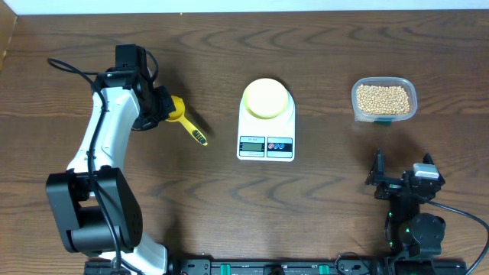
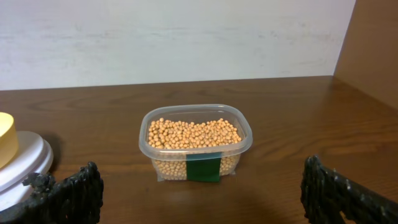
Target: Scoop item into bowl and weigh 50g on scale
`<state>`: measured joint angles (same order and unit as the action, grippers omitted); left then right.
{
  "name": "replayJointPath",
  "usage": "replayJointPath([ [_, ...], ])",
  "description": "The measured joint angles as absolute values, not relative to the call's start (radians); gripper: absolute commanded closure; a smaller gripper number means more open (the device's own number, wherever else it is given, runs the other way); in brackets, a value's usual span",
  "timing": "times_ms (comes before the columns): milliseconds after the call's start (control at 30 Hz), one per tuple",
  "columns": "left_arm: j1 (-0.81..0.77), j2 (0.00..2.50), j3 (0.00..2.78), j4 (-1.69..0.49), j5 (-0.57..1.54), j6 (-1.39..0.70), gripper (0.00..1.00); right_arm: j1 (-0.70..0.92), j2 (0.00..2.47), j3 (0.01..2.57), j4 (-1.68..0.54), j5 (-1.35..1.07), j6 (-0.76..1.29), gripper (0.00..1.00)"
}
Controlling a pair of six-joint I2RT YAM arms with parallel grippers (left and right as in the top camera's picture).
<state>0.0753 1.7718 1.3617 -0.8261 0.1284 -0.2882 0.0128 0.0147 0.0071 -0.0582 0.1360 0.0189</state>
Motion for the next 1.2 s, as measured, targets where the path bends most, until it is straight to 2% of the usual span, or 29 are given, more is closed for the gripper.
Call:
replayJointPath([
  [467, 0.075, 1.761, 1.361, -0.826, 0.128, -0.288, 0.92, 0.013, 0.015, 0.007, -0.058, 0.136, 0.019, 0.01],
  [833, 0.075, 1.57, 1.352, -0.831, 0.129, -0.302, 0.92, 0.013, 0.015, 0.007, -0.058, 0.136, 0.019, 0.01],
  [1200, 0.075, 1.505, 1.352, -0.868, 0.128, -0.506, 0.92, 0.013, 0.015, 0.007, -0.058, 0.136, 0.019, 0.01],
])
